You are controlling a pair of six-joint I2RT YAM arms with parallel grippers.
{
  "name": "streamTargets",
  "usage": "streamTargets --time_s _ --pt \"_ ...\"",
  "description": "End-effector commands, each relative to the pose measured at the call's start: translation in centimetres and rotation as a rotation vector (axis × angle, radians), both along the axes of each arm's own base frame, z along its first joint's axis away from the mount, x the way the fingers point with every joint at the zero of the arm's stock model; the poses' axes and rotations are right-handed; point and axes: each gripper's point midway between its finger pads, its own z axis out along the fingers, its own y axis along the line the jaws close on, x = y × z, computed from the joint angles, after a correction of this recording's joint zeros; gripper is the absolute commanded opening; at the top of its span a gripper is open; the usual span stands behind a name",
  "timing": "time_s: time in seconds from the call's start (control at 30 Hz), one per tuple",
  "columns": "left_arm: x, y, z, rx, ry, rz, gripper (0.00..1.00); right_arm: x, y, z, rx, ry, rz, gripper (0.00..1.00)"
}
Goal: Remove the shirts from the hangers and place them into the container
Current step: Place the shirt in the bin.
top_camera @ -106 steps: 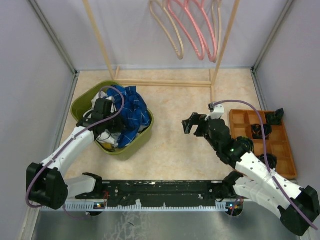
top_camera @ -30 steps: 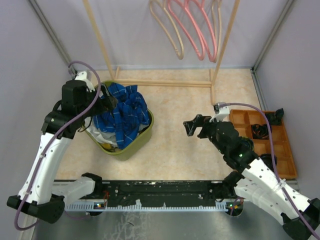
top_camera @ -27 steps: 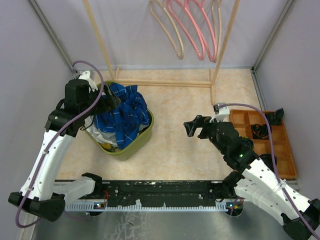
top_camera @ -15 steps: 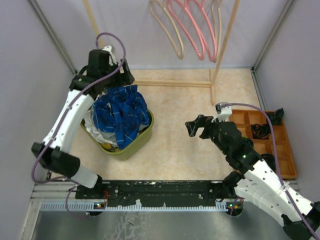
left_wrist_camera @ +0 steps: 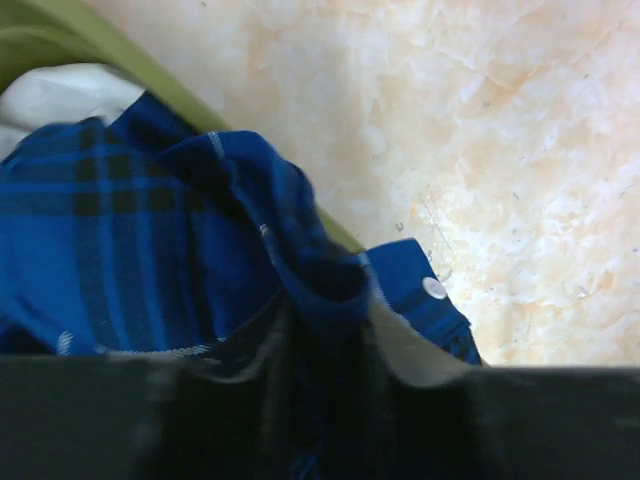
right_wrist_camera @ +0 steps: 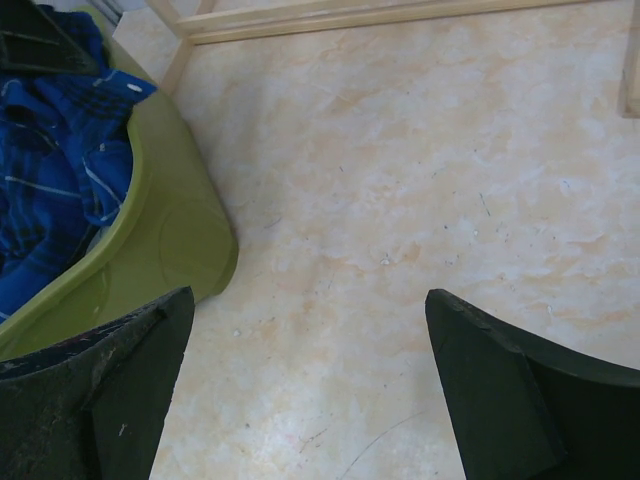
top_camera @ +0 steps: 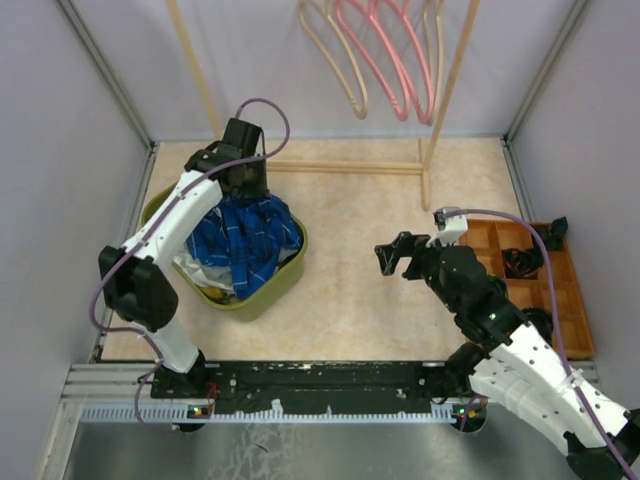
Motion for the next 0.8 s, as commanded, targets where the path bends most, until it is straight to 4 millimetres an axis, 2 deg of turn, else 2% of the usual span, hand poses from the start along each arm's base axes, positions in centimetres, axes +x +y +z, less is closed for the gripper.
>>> streamTargets --time_s 0.0,0.03,0.13,0.23,0.33,0.43,0.6,0.67,0.73,0.77 --pt "-1.7 1.6 4.1 -0.031 -0.141 0.044 0.24 0.5 -0.1 3.0 0.028 -0.078 -0.015 0.99" --pt "-2.2 1.9 5.0 -0.041 -0.175 0.049 0.14 0.5 0.0 3.0 0.028 -0.077 -0.012 0.99" --pt "-3.7 3.4 3.7 -0.009 -0.165 0.065 0.07 0.6 0.1 2.9 0.026 -0.075 -0.009 0.99" --pt "-5.7 5.4 -0.3 0.043 -0.044 0.096 0.0 0.6 0.1 2.8 0.023 -0.075 -0.009 0.99" --pt "-7.8 7.0 -4.7 0.12 0.098 0.137 0.0 0.7 0.1 2.5 0.019 -0.074 -0.011 0.99" --pt "-9.0 6.6 -8.1 0.138 0.217 0.095 0.08 0.8 0.3 2.5 0.018 -0.076 -0.007 0.99" --pt "-9.3 5.4 -11.9 0.137 0.372 0.066 0.13 1.0 0.3 3.3 0.001 -0.093 -0.002 0.99" --pt "-9.0 5.4 -11.9 0.145 0.372 0.08 0.2 1.0 0.0 3.7 -0.013 -0.102 -0.011 0.99" --pt "-8.3 5.0 -10.3 0.117 0.316 0.085 0.27 1.0 -0.6 4.0 -0.029 -0.113 -0.03 0.99" --pt "-7.9 5.0 -9.2 0.102 0.28 0.089 0.37 1.0 -0.9 4.2 -0.037 -0.12 -0.041 0.99"
